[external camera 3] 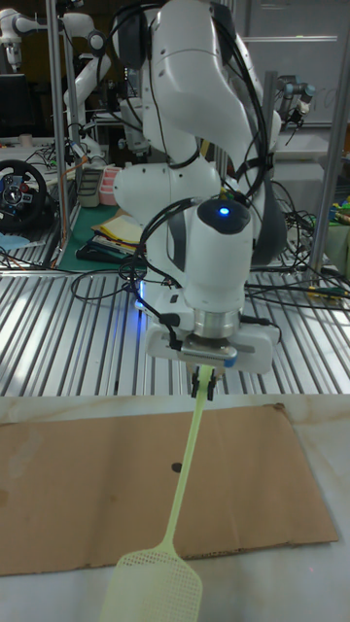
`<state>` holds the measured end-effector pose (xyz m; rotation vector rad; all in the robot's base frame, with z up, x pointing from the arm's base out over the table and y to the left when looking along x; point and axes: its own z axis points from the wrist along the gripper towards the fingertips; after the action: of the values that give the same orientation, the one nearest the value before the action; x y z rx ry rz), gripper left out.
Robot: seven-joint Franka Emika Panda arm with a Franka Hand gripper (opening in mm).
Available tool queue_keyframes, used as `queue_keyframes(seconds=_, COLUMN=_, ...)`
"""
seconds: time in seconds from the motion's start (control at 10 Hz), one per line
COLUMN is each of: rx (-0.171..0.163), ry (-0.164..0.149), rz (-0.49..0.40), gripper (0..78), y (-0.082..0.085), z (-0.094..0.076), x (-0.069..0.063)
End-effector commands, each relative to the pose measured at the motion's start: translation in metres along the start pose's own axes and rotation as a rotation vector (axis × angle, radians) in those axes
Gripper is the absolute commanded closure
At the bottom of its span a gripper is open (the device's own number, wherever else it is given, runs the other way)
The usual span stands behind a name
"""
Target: Swat with a flyswatter
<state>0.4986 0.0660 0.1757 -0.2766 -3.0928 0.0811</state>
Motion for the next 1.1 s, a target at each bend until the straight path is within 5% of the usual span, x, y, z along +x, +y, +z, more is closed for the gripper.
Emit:
queue_keyframes(seconds=0.1, rx=0.005, ry=-0.009, rz=-0.054, gripper=76.4, y=-0.0090, z=-0.0033, x=0.0134)
queue_keyframes(seconds=0.5, rx=0.004, ry=-0.006, rz=-0.058, gripper=76.4, y=-0.0090, z=-0.0033, x=0.0134)
queue_keyframes(seconds=0.6, rx=0.004, ry=-0.006, rz=-0.058, gripper=0.1, y=-0.0090, z=-0.0033, x=0.0134)
queue_keyframes(seconds=1.1, rx=0.004, ry=-0.006, rz=-0.058, gripper=0.1, y=-0.0090, z=-0.0033, x=0.0134)
